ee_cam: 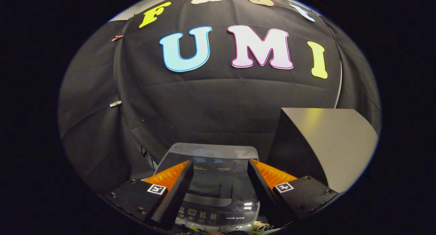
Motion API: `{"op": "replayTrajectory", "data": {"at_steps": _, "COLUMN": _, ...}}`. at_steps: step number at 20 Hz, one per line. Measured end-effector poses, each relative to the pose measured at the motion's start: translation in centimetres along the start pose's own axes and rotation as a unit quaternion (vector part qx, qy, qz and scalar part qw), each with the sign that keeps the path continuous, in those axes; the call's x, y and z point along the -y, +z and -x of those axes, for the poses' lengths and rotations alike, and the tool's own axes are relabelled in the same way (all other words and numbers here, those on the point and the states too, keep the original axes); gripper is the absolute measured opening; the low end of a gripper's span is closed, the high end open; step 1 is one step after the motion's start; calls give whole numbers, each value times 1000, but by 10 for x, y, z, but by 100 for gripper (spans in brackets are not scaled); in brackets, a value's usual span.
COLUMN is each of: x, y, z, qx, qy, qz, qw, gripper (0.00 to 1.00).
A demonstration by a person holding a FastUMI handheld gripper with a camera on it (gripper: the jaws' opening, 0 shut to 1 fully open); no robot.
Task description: Put the clothes into the washing machine and then close the washing machine lid.
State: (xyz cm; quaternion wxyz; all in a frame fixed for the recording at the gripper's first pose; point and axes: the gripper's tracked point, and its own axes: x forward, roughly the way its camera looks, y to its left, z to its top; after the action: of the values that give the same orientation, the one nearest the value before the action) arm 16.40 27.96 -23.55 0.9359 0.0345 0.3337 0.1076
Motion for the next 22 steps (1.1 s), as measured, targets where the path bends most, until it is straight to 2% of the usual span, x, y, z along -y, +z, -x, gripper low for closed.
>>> {"op": "replayTrajectory", "data": {"at_steps": 4, "x": 6, "y": 35, "z": 38, "qx": 54, "qy": 17, "qz": 1, "qw": 998, "gripper": 99}}
{"op": "replayTrajectory", "data": {"at_steps": 9, "x": 24, "y": 82, "z": 100, "qx": 137, "qy": 39, "qz": 9, "qw": 990, "gripper": 99}}
{"op": "replayTrajectory", "data": {"at_steps": 14, "x": 61, "y": 125, "z": 178, "qx": 223, "qy": 19, "qz": 34, "qw": 974, "gripper": 98}}
{"op": "replayTrajectory", "data": {"at_steps": 22, "x": 102, "y": 139, "z": 281, "qx": 317, "qy": 17, "qz": 36, "qw": 948, "gripper": 98}}
